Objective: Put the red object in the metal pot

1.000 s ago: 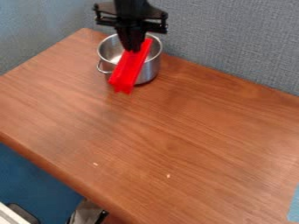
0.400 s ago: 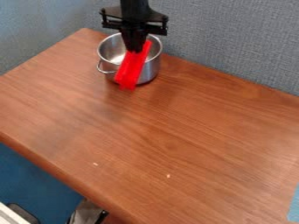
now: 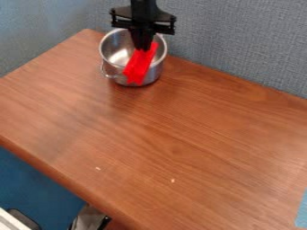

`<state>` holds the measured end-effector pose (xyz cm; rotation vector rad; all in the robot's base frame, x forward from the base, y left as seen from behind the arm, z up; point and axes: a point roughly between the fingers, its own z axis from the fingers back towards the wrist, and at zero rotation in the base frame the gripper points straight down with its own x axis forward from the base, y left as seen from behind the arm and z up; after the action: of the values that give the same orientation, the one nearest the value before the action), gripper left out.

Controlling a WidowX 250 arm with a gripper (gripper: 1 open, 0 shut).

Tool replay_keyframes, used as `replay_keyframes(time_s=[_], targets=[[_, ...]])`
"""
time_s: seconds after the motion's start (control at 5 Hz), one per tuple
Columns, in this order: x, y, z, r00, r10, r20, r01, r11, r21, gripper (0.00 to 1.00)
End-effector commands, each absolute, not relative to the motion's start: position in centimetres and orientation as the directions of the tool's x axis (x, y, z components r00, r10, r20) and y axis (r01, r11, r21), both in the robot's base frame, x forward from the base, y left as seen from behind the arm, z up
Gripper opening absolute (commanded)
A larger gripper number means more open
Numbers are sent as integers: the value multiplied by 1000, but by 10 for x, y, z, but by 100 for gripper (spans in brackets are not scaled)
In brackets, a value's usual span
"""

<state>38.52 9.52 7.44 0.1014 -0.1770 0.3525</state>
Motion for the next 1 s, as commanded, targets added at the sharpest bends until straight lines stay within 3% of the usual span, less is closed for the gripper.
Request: replay_keyframes(time_s=[0.0, 0.6, 0.8], targets=[[399, 112, 81, 907, 349, 234, -378, 921, 90, 0], [409, 126, 65, 900, 379, 216, -410, 905, 117, 0], [411, 129, 62, 898, 386, 212, -416, 901, 122, 100]])
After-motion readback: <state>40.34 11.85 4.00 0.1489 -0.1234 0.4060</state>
